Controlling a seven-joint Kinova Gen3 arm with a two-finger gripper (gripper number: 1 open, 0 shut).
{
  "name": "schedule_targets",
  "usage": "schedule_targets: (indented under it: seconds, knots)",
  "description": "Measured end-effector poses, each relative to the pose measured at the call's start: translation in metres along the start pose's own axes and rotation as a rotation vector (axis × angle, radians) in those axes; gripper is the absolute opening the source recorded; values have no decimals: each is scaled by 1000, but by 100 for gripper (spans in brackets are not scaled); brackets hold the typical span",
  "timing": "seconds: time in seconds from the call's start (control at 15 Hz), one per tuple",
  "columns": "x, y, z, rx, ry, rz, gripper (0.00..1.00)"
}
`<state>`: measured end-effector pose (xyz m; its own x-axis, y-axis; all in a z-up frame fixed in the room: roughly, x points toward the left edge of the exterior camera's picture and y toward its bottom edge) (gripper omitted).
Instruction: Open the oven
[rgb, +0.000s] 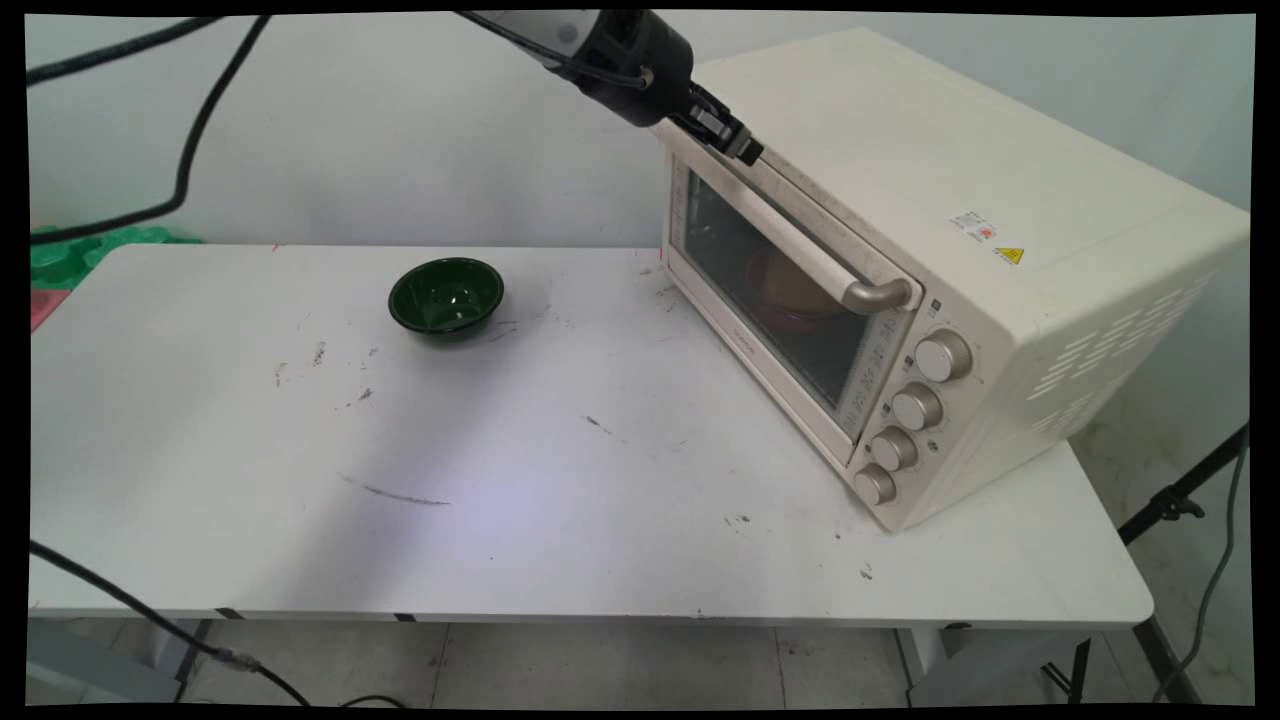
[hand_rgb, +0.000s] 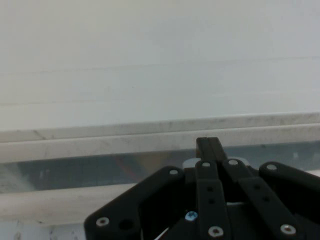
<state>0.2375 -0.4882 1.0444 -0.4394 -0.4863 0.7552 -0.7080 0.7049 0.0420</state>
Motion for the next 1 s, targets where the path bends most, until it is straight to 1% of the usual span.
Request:
schedule_targets:
  seconds: [0.47,1.0]
  knots:
    - [-3,3,14,17,-41,9,0]
    - [-6,5,26,25,-65,11,0]
